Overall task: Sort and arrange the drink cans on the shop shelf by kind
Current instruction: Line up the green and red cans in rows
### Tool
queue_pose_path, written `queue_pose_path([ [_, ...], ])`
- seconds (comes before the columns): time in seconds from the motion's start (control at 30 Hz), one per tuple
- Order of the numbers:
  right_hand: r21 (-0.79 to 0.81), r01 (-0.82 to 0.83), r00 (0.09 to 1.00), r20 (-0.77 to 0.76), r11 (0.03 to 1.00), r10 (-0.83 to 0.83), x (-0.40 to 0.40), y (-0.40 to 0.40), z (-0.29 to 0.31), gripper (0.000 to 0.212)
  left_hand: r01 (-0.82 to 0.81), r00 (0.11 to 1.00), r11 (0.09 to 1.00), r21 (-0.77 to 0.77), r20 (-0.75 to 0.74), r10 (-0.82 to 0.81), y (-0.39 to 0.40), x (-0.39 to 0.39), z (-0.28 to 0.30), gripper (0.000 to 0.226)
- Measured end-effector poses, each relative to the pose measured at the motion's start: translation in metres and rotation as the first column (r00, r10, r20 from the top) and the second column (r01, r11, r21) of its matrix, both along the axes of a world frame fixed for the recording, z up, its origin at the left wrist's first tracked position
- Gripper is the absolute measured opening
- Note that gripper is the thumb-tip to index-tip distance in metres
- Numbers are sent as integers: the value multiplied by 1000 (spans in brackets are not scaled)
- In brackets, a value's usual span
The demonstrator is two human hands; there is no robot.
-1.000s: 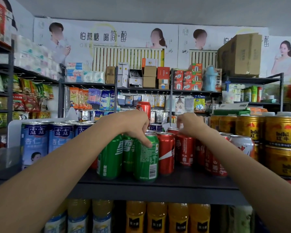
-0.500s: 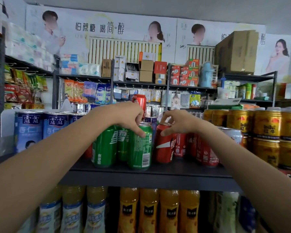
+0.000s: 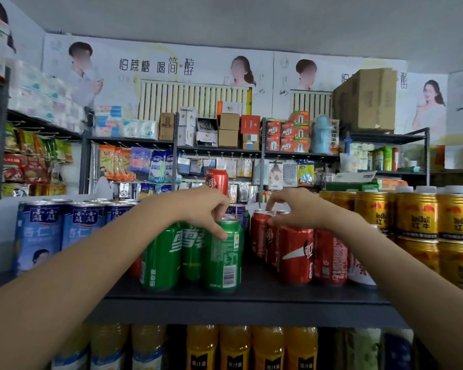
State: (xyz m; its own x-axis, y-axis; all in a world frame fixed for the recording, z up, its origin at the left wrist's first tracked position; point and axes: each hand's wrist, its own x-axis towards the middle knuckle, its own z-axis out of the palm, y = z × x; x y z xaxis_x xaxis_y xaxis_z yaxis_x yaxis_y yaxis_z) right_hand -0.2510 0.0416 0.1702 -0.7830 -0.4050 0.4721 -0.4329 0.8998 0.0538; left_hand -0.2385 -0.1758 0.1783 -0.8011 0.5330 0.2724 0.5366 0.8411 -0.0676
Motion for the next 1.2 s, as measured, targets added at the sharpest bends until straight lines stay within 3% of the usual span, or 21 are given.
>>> queue_pose_path([
  [0.07, -28, -77, 996, -38, 997, 75, -4, -15, 3, 30, -7, 1000, 1000, -9, 24, 7, -2, 0, 3, 32],
  [0.2, -148, -169, 982, 64, 974, 180, -24, -36, -7, 34, -1, 998, 1000, -4, 56, 1, -9, -6, 2, 29],
  [0.33, -272, -168, 951, 209, 947, 229, -55, -42, -10, 34, 51, 992, 993, 104, 110, -62, -21, -8, 2, 25],
  [0.5, -414, -178, 889, 321, 893, 326, -78, -59, -17, 25, 76, 994, 978, 193, 59, -89, -24, -9, -5, 21],
  [0.73, -492, -145, 936, 214, 859, 280, -71, -65, -11, 29, 54, 998, 982, 181, 20, -58, -21, -6, -6, 23],
  [0.93, -719, -190, 943, 57, 668, 329, -30, -33, 35, 39, -15, 999, 995, 95, -47, 20, -1, -20, -12, 28],
  [1.07, -734, -242, 952, -53, 634, 302, -10, -22, 45, 39, -63, 995, 997, 47, -73, 66, 10, -26, -14, 30],
  [1.13, -756, -276, 944, -96, 594, 316, 0, -21, 47, 38, -10, 998, 978, 208, -52, 21, 5, -21, -8, 44],
  [1.2, -784, -324, 920, -131, 530, 369, 12, -24, 51, 35, 91, 996, 852, 516, -30, -88, -8, -4, 5, 56],
])
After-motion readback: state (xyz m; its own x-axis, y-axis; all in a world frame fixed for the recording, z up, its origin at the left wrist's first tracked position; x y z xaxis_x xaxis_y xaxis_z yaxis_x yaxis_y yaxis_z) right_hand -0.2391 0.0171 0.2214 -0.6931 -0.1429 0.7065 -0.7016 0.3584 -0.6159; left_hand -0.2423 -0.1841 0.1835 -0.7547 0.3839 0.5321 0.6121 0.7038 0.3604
